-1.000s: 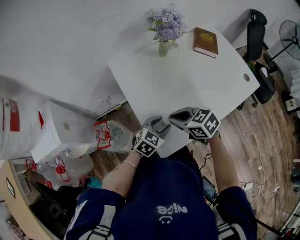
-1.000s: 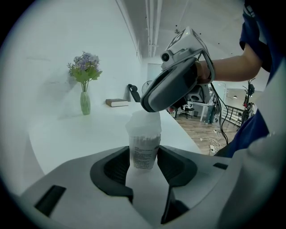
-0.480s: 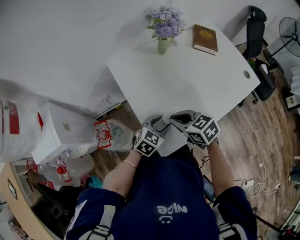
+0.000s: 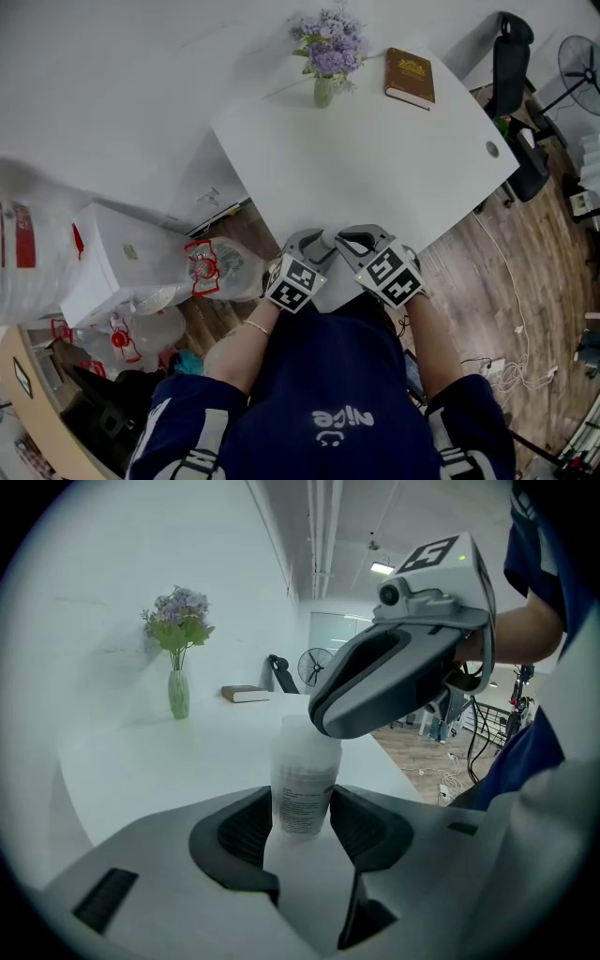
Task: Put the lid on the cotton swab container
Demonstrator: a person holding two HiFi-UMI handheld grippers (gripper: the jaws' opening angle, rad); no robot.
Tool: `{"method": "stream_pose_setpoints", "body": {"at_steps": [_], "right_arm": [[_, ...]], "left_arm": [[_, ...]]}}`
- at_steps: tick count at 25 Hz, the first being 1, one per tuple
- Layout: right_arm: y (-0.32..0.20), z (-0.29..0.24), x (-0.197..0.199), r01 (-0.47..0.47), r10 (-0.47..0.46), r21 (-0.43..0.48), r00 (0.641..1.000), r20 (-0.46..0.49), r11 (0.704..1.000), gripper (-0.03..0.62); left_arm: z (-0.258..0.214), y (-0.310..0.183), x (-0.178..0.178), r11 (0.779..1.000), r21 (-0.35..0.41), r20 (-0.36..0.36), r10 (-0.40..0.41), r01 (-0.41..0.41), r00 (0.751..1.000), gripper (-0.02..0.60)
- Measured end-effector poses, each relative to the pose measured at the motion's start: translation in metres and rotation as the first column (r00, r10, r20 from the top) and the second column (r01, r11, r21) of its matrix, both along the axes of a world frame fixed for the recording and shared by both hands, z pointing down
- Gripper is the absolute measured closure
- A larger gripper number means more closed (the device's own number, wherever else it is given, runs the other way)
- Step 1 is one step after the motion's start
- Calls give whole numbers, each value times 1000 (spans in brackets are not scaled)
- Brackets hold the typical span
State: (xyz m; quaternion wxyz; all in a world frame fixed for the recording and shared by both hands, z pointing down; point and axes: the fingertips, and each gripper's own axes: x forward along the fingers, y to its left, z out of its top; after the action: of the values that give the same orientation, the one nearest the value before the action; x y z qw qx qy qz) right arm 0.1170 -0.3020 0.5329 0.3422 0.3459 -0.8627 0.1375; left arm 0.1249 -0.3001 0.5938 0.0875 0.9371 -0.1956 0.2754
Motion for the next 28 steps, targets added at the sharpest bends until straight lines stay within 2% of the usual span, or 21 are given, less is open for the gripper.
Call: {"method": "stream_pose_setpoints", "body": {"at_steps": [7,11,15,17,23,28], "right_arm": [[0,-2,2,-123,121,16,988,95,992,536],[-1,-16,4,-185,169,84,971,169,979,536],[-1,-41,23,-340,280,152,907,316,928,536],[5,-46,35,-407,328,176,876,353,897,536],[32,-38,56,-521,429,197,823,373,830,536],[45,-30,54,-550,460,190,807,371,813,536]], "left_arm": [[-1,2,0,1000,17,-4,-12,12,1000,367],[-8,2,-3,999,-36,-68,-37,34,997,354],[-30,4,-20,988,-107,-169,-126,109,978,334],[-41,7,-30,982,-116,-212,-168,146,963,334],[-77,12,-56,975,-9,-298,-213,221,931,336],[-101,19,-57,976,32,-351,-191,215,917,337]]}}
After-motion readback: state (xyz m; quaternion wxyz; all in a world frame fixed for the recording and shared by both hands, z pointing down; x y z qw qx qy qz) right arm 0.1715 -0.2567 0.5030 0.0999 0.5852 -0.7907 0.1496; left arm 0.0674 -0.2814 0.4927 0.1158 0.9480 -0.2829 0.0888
